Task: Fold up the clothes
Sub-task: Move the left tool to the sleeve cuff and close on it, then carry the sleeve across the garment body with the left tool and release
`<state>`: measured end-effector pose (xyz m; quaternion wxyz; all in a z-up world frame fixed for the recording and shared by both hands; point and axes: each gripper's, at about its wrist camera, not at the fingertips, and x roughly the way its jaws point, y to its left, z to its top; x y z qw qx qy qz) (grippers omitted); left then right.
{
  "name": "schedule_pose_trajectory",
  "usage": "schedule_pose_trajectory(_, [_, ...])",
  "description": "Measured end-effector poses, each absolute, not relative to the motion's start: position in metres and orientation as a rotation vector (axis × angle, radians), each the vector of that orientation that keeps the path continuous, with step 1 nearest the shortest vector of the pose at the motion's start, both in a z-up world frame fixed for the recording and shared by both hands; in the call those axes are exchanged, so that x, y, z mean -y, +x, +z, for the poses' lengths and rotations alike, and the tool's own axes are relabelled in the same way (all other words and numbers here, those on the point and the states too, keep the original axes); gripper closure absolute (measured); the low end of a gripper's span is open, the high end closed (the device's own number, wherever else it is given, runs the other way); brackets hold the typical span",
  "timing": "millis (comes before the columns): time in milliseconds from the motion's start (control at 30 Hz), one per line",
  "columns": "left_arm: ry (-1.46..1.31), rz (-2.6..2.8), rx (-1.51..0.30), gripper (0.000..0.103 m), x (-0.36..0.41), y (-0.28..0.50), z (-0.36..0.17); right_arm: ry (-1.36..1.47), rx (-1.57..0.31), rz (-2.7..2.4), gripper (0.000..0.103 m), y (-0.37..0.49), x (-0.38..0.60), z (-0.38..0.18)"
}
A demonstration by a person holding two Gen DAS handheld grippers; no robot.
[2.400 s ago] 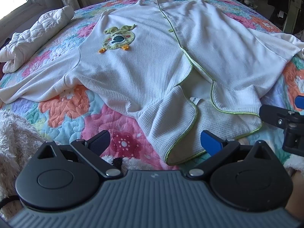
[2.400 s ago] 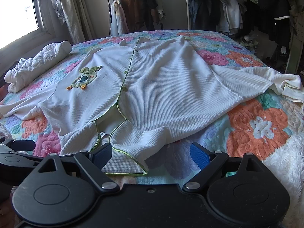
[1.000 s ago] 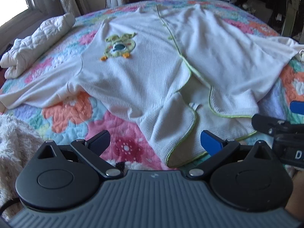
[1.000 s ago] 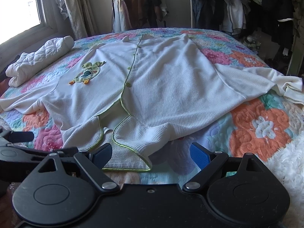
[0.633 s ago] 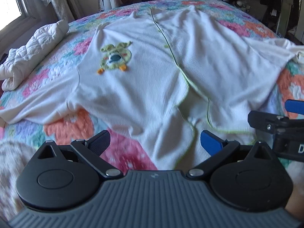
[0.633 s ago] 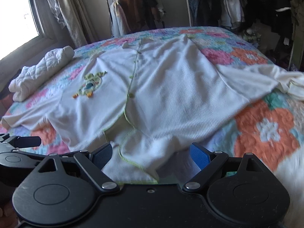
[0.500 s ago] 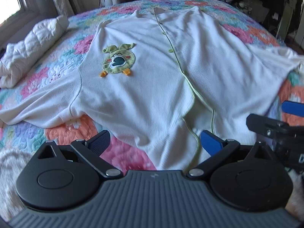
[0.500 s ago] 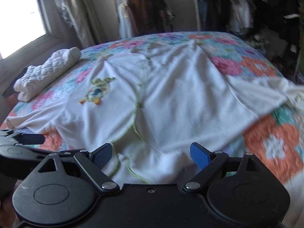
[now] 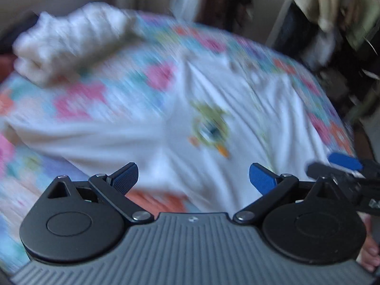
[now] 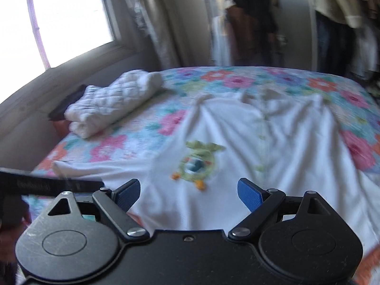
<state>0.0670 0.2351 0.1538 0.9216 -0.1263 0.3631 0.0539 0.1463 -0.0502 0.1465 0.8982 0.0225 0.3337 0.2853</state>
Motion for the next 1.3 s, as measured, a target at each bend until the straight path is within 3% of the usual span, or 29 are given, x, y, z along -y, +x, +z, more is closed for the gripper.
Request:
schedule_pose_trajectory(167, [-0.290,0.355,-0.639,0.007,-0.337,0.050,0.156,-0.031,-0.701,0.736,0.012,0.157,-0.022,0.146])
schedule_pose_trajectory(267, [-0.345,0.446,-0.668,0.014,-0.390,0.044,0.127,-0.081,-0.744,0.824,0.017,0.162,-0.071,0.126])
schedule_pose_trajectory(300, [-0.384,0.460,-0.684,0.017,-0.406,0.044,0.113,-0.114,-0.749,0.847,0.023,0.164,-0.087,0.118])
schedule_pose_trajectory(367, [-0.465,0.480,-0.701,0.033,-0.435,0.041,0.087,-0.171,-0.754,0.880,0.041,0.166,-0.117,0.105])
schedule_pose_trajectory(433, [-0.532,0.487,-0.710,0.035,-0.455,0.042,0.062,-0.210,-0.759,0.909,0.084,0.171,-0.142,0.094])
schedule_pose_trajectory(467, [-0.553,0.493,-0.718,0.037,-0.464,0.044,0.051,-0.224,-0.744,0.910,0.092,0.173,-0.152,0.091])
schedule_pose_trajectory(667, [-0.601,0.503,-0.732,0.036,-0.482,0.062,0.008,-0.296,-0.763,0.973,0.090,0.183,-0.196,0.067])
schedule_pose_trajectory(733, [-0.650,0.500,-0.733,0.035,-0.490,0.071,-0.004,-0.319,-0.784,0.964,0.073,0.185,-0.204,0.056])
schedule_pose_trajectory(800, [-0.685,0.534,-0.755,0.032,-0.496,0.084,-0.015,-0.321,-0.801,0.929,0.066,0.189,-0.204,0.047])
schedule_pose_trajectory(867, [-0.720,0.561,-0.782,0.024,-0.503,0.099,-0.027,-0.279,-0.824,0.914,0.065,0.192,-0.194,0.045])
schedule_pose_trajectory(967, [-0.725,0.573,-0.778,0.026,-0.505,0.114,-0.037,-0.211,-0.844,0.884,0.064,0.197,-0.172,0.046])
schedule_pose_trajectory(1000, [-0.703,0.596,-0.781,0.031,-0.502,0.117,-0.035,-0.196,-0.842,0.870,0.063,0.198,-0.164,0.047])
schedule_pose_trajectory(1067, [-0.661,0.629,-0.792,0.082,-0.494,0.123,-0.029,-0.179,-0.834,0.832,0.061,0.201,-0.148,0.048])
schedule_pose_trajectory(1100, [-0.659,0.636,-0.789,0.094,-0.492,0.124,-0.026,-0.170,-0.831,0.811,0.060,0.203,-0.140,0.048])
schedule_pose_trajectory(1133, [-0.670,0.629,-0.780,0.100,-0.490,0.125,-0.021,-0.157,-0.830,0.790,0.060,0.205,-0.132,0.048])
schedule_pose_trajectory(1300, [-0.555,0.577,-0.706,0.100,-0.453,0.131,0.024,-0.088,-0.816,0.697,0.060,0.214,-0.091,0.051])
